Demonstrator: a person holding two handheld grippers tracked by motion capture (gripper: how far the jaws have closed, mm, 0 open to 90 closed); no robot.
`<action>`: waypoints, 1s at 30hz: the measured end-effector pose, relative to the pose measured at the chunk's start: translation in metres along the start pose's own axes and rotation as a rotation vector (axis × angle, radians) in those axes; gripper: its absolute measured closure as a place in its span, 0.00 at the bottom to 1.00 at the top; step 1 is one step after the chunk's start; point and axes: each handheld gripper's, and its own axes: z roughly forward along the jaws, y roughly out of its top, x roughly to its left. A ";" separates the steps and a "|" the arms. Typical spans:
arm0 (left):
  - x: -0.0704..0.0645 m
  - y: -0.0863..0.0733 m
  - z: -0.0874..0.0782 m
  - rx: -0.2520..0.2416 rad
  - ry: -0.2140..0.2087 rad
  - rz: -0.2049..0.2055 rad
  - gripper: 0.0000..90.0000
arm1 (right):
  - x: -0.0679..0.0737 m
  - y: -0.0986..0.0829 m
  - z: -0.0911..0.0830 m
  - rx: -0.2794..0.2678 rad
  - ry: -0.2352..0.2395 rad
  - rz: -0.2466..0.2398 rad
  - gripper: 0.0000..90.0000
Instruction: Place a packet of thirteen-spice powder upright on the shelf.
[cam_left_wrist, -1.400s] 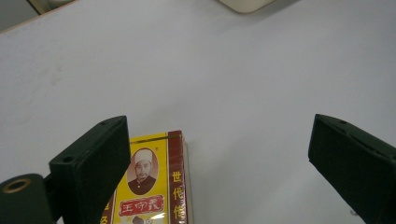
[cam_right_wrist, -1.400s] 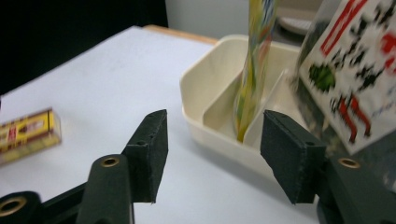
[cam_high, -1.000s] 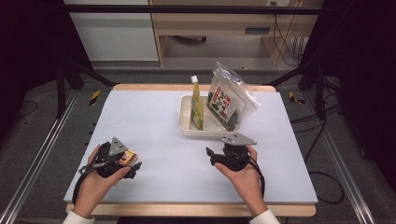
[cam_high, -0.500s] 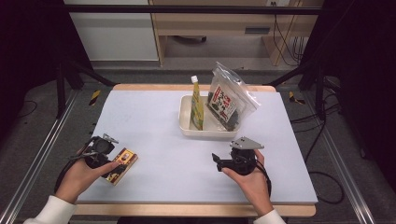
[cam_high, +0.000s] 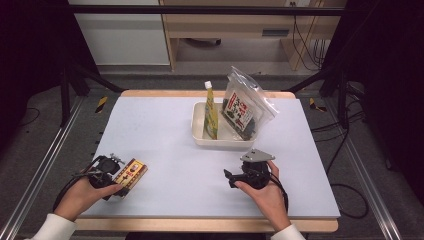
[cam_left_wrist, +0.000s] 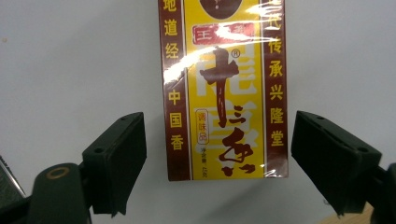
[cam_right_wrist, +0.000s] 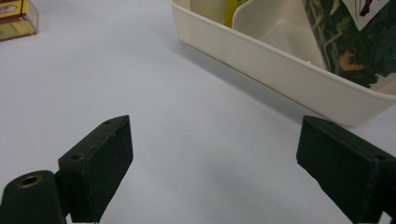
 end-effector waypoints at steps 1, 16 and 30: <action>0.000 0.000 0.001 0.002 -0.004 -0.006 0.21 | 0.000 0.000 0.000 0.002 0.001 0.000 0.12; -0.003 0.002 0.008 0.019 -0.006 0.037 0.34 | 0.003 0.000 0.001 0.004 0.012 -0.008 0.13; -0.041 0.042 -0.022 -0.264 0.022 0.232 0.35 | 0.023 0.031 0.000 -0.032 0.076 -0.021 0.22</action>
